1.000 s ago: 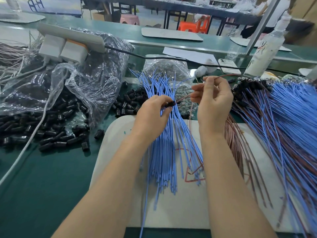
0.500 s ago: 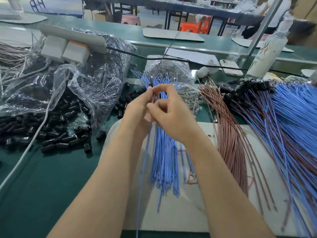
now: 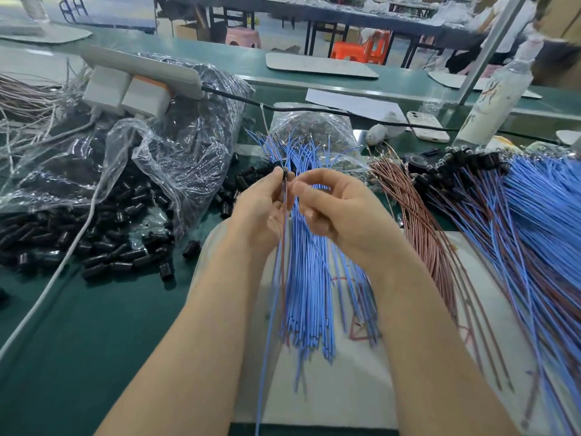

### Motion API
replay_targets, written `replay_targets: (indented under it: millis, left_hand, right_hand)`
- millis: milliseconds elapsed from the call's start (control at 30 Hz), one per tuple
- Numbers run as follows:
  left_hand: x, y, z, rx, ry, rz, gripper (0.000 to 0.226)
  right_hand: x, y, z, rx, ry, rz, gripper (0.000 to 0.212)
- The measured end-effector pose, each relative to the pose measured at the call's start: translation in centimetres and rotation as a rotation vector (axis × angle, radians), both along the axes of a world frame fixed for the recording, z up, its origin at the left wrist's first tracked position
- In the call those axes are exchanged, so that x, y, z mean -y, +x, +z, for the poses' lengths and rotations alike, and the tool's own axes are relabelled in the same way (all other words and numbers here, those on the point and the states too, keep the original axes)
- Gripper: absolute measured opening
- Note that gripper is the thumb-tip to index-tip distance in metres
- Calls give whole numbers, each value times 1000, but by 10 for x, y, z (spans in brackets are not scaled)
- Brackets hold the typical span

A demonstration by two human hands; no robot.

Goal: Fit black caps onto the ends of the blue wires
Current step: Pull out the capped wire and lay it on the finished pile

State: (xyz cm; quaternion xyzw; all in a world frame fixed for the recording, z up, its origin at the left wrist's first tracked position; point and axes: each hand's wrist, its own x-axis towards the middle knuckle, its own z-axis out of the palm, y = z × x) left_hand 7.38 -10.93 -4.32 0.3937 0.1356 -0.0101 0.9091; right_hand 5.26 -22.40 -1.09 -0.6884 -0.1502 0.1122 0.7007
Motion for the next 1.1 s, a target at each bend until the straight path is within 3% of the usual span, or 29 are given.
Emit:
replay_targets:
  millis: [100, 200, 367, 600, 800, 1000, 1100]
  left_hand:
    - [3, 6, 7, 9, 32, 68, 14]
    - [8, 3, 0, 87, 210, -20, 13]
    - [10, 2, -1, 120, 323, -38, 8]
    - [7, 4, -1, 134, 365, 91, 16]
    - [1, 4, 5, 114, 211, 181, 16]
    - [-7, 6, 9, 67, 14, 266, 15]
    - [-10, 8, 8, 55, 23, 311, 14]
  right_hand:
    - [9, 16, -17, 98, -315, -393, 8]
    - [3, 18, -24, 103, -416, -360, 19]
    - [0, 16, -23, 143, -528, -316, 14]
    - [4, 9, -17, -20, -455, -70, 23]
    - [9, -1, -7, -148, -435, 256, 22]
    - [5, -3, -5, -48, -428, 153, 17]
    - [7, -2, -1, -123, -203, 102, 12]
